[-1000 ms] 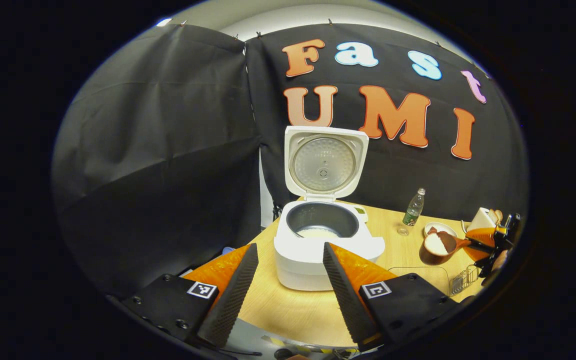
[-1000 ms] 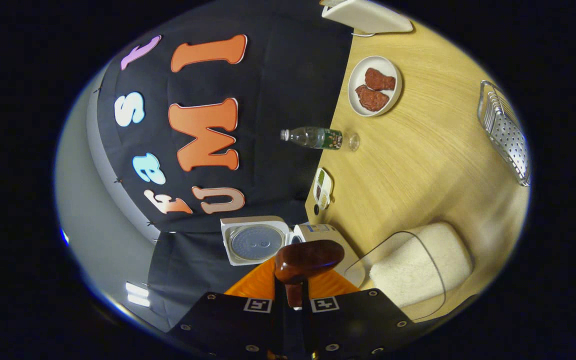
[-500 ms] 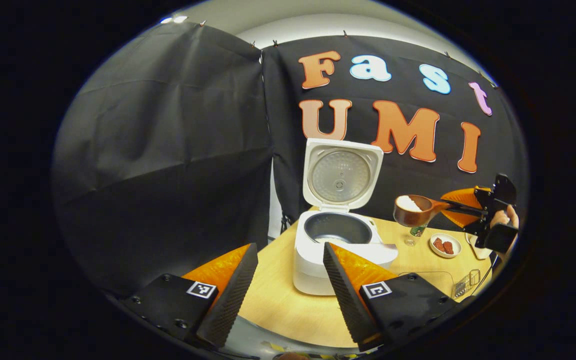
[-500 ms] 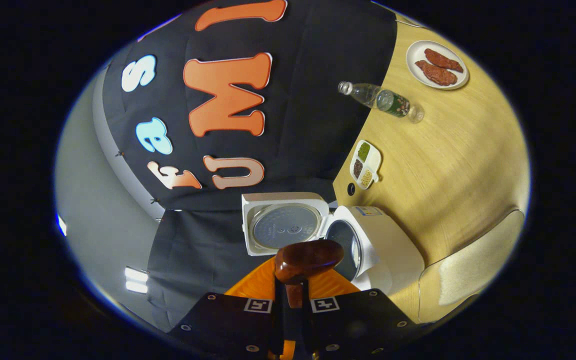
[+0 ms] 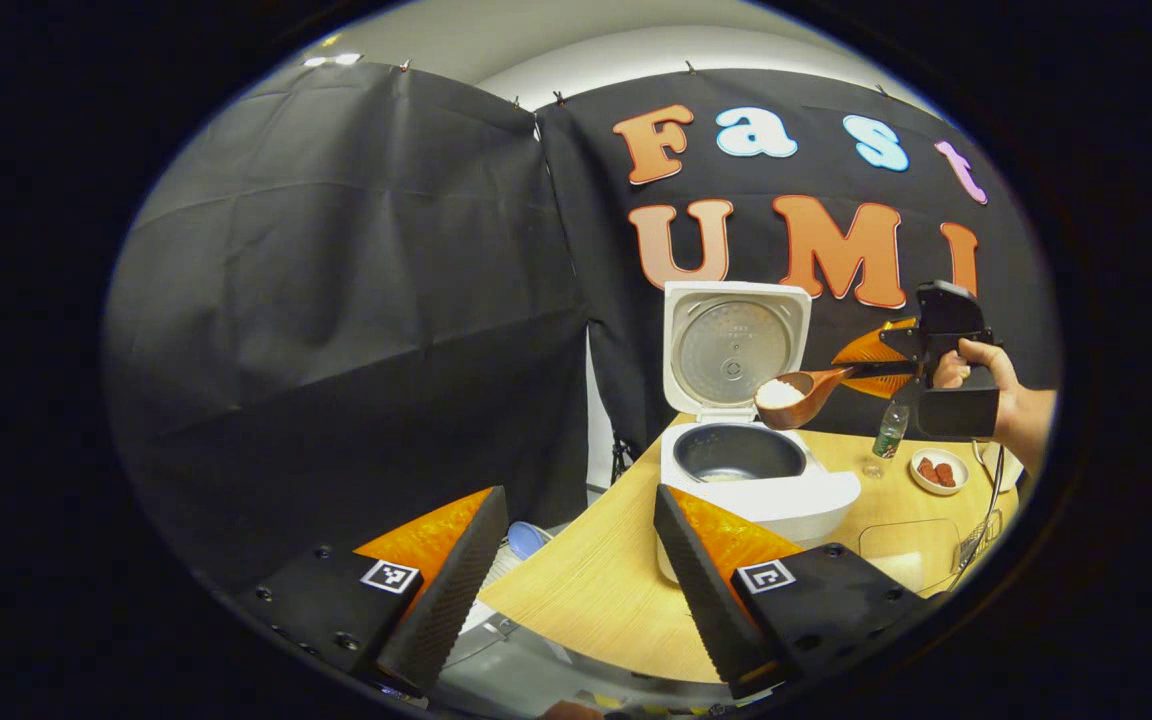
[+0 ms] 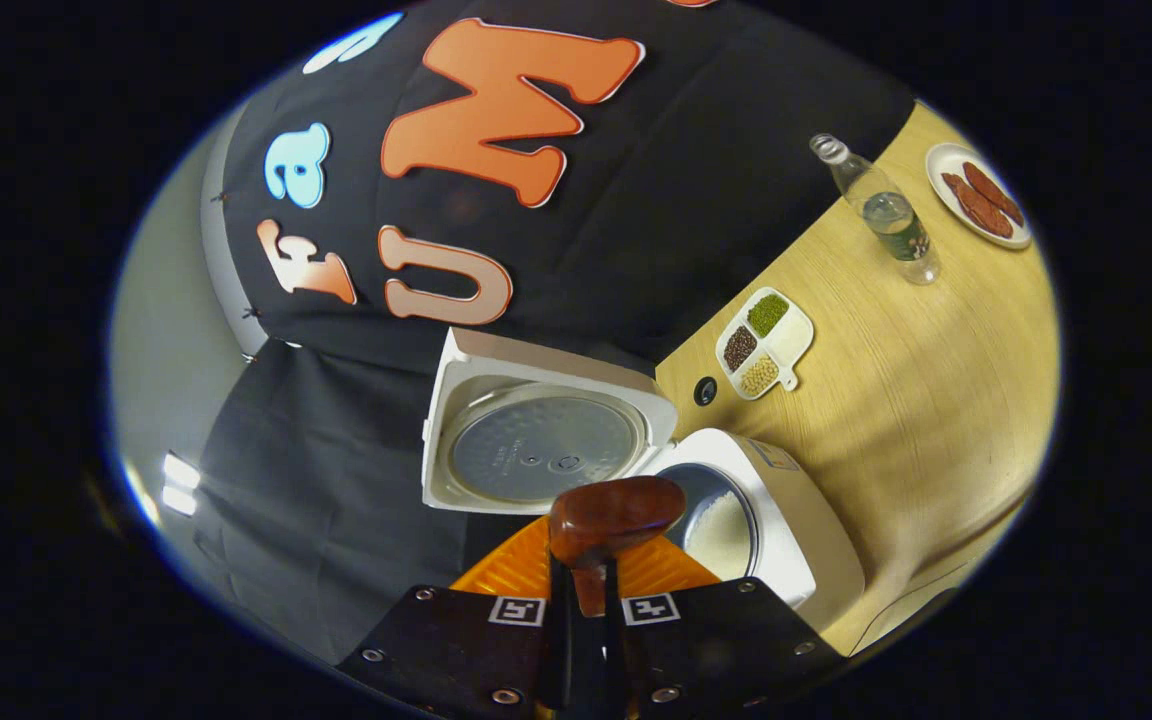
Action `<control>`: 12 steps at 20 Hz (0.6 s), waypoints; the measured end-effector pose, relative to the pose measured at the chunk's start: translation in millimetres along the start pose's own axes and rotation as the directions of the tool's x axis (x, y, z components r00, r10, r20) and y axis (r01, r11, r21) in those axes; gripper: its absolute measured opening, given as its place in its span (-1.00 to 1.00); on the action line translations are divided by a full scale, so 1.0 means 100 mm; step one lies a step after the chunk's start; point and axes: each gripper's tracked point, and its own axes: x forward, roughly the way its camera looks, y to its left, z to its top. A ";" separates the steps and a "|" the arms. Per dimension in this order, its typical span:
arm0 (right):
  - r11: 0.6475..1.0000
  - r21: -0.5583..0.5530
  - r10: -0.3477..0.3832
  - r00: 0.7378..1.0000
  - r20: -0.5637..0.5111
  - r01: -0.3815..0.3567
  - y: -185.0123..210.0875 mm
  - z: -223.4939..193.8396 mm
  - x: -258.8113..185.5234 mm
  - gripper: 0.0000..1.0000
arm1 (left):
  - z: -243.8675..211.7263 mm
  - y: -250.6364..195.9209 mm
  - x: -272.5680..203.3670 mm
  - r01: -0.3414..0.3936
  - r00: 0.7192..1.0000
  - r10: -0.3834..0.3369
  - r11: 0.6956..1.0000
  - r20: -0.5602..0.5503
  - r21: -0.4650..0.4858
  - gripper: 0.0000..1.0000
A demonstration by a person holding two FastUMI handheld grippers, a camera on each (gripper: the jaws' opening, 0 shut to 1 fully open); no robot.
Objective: Close the left gripper, press the button to open the rice cooker; take a wooden spoon from the chopstick holder with the right hand, scoop a spoonful of rice and pour it into the rice cooker, then put the wooden spoon back into the chopstick holder.
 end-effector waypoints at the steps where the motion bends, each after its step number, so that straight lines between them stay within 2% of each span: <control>1: 0.999 -0.033 -0.019 1.000 0.004 0.019 0.01 0.00 0.07 -0.72 | -0.02 0.05 0.01 -0.007 1.000 0.007 1.000 -0.006 -0.004 0.99; 4: 0.980 -0.181 -0.080 0.996 0.030 0.084 0.01 0.00 0.25 -0.72 | -0.10 0.17 0.08 -0.025 0.999 0.025 1.000 -0.027 -0.003 0.97; 8: 0.909 -0.382 -0.144 0.986 0.086 0.167 0.01 0.03 0.35 -0.72 | -0.13 0.22 0.21 -0.026 0.999 0.026 1.000 -0.046 -0.002 0.99; 12: 0.855 -0.481 -0.163 0.981 0.104 0.193 0.10 0.03 0.38 -0.72 | -0.14 0.17 0.29 -0.010 0.999 0.010 1.000 -0.051 0.003 0.99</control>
